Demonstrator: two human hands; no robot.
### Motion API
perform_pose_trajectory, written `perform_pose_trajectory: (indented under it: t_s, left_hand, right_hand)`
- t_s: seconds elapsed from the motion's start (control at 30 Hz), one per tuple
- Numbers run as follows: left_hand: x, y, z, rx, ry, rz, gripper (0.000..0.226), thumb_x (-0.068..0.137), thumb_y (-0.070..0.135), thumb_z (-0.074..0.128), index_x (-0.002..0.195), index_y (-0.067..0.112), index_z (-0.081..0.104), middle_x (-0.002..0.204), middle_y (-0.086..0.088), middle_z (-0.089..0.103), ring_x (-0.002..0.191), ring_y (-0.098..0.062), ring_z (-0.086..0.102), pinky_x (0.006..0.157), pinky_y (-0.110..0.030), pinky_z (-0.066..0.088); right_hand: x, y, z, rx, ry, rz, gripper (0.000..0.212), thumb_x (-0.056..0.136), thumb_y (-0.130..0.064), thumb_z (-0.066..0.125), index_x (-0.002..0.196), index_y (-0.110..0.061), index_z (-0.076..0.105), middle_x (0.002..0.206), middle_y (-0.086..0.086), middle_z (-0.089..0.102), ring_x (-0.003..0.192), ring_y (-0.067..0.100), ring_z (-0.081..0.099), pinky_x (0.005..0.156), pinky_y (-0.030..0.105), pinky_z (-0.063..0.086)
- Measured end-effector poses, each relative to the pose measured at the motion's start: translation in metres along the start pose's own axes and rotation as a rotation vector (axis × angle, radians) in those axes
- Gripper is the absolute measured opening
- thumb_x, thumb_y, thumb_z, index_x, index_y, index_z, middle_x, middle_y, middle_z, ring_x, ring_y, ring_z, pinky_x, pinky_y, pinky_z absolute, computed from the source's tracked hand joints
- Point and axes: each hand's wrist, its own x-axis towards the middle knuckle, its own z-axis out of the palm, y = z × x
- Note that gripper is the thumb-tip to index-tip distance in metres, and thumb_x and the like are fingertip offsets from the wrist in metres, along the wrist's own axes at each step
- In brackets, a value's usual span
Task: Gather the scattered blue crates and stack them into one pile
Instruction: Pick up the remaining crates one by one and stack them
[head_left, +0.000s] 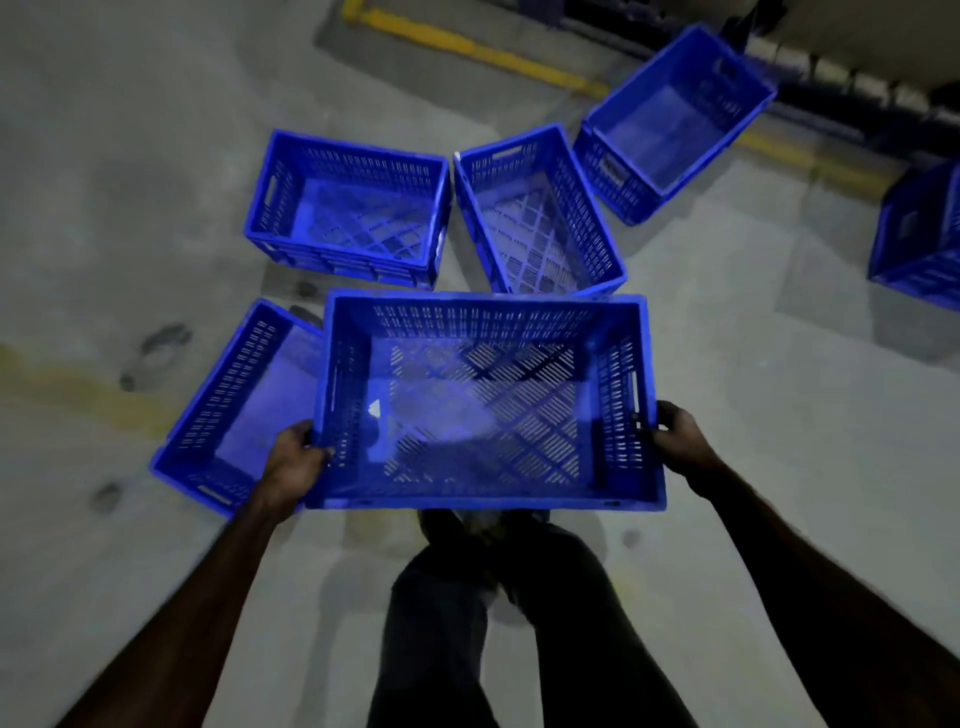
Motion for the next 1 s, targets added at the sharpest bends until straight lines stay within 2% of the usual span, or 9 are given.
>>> perform_pose_trajectory:
  t_s: [0.1, 0.17, 0.27, 0.37, 0.57, 0.67, 0.73, 0.87, 1.0]
  left_hand:
    - [-0.058, 0.039, -0.031, -0.033, 0.005, 0.016, 0.032, 0.081, -0.009, 0.065, 0.1, 0.016, 0.074, 0.096, -0.008, 0.076, 0.085, -0.029, 0.072, 0.084, -0.049, 0.06]
    - [-0.096, 0.061, -0.043, -0.083, 0.007, 0.039, 0.035, 0.081, -0.011, 0.065, 0.102, 0.015, 0.074, 0.099, -0.01, 0.076, 0.088, -0.031, 0.072, 0.084, -0.046, 0.06]
    - [-0.137, 0.09, -0.052, -0.116, 0.034, 0.084, 0.035, 0.085, -0.017, 0.06, 0.105, 0.01, 0.07, 0.093, -0.008, 0.074, 0.081, -0.028, 0.069, 0.068, -0.03, 0.06]
    - [-0.166, 0.103, -0.054, -0.178, 0.024, 0.104, 0.04, 0.086, -0.019, 0.059, 0.096, 0.017, 0.072, 0.08, 0.009, 0.075, 0.07, -0.015, 0.072, 0.056, -0.019, 0.057]
    - [-0.181, 0.118, -0.058, -0.205, -0.068, 0.188, 0.037, 0.086, -0.015, 0.065, 0.098, 0.018, 0.075, 0.092, -0.001, 0.079, 0.078, -0.02, 0.073, 0.065, -0.027, 0.061]
    - [-0.188, 0.134, -0.058, -0.205, -0.153, 0.229, 0.034, 0.088, -0.015, 0.062, 0.107, 0.01, 0.073, 0.11, -0.016, 0.075, 0.091, -0.028, 0.071, 0.085, -0.043, 0.06]
    - [-0.186, 0.148, -0.058, -0.207, -0.199, 0.259, 0.036, 0.09, -0.014, 0.06, 0.116, 0.01, 0.071, 0.115, -0.017, 0.072, 0.095, -0.028, 0.069, 0.092, -0.047, 0.057]
    - [-0.184, 0.173, -0.059, -0.138, -0.295, 0.331, 0.034, 0.093, -0.013, 0.058, 0.12, 0.005, 0.068, 0.112, -0.016, 0.071, 0.072, -0.011, 0.073, 0.07, -0.028, 0.063]
    - [-0.185, 0.199, -0.049, -0.048, -0.378, 0.413, 0.034, 0.091, -0.014, 0.058, 0.118, 0.005, 0.068, 0.113, -0.02, 0.071, 0.071, -0.014, 0.071, 0.072, -0.03, 0.061]
  right_hand:
    - [-0.054, -0.03, -0.04, 0.026, 0.015, -0.047, 0.022, 0.092, -0.023, 0.066, 0.114, -0.021, 0.069, 0.109, 0.002, 0.076, 0.099, 0.027, 0.073, 0.087, 0.05, 0.061]
    - [-0.087, -0.041, -0.063, 0.052, 0.028, -0.084, 0.021, 0.093, -0.023, 0.066, 0.114, -0.021, 0.069, 0.109, 0.003, 0.076, 0.099, 0.029, 0.073, 0.088, 0.052, 0.061]
    - [-0.125, -0.051, -0.092, 0.102, 0.034, -0.138, 0.027, 0.091, -0.015, 0.063, 0.117, -0.02, 0.067, 0.112, 0.003, 0.075, 0.098, 0.027, 0.074, 0.087, 0.054, 0.061]
    - [-0.161, -0.053, -0.117, 0.162, 0.044, -0.179, 0.027, 0.092, -0.013, 0.064, 0.118, -0.018, 0.066, 0.113, 0.006, 0.075, 0.098, 0.03, 0.074, 0.084, 0.057, 0.061]
    - [-0.204, -0.048, -0.147, 0.267, 0.181, -0.218, 0.022, 0.096, -0.012, 0.064, 0.117, -0.019, 0.067, 0.117, 0.0, 0.072, 0.101, 0.024, 0.073, 0.088, 0.05, 0.061]
    - [-0.231, -0.039, -0.152, 0.325, 0.242, -0.231, 0.025, 0.098, -0.008, 0.063, 0.122, -0.014, 0.065, 0.12, 0.003, 0.071, 0.103, 0.025, 0.071, 0.084, 0.043, 0.061]
    - [-0.251, -0.032, -0.149, 0.357, 0.308, -0.239, 0.029, 0.098, -0.005, 0.062, 0.126, -0.01, 0.064, 0.12, 0.005, 0.07, 0.102, 0.024, 0.069, 0.084, 0.039, 0.059]
    - [-0.29, -0.012, -0.14, 0.406, 0.429, -0.207, 0.031, 0.096, -0.002, 0.061, 0.125, -0.011, 0.066, 0.122, 0.008, 0.07, 0.1, 0.022, 0.068, 0.086, 0.039, 0.059]
    - [-0.338, 0.017, -0.122, 0.483, 0.574, -0.171, 0.036, 0.093, 0.004, 0.058, 0.122, -0.016, 0.066, 0.119, 0.004, 0.071, 0.097, 0.024, 0.071, 0.083, 0.041, 0.062]
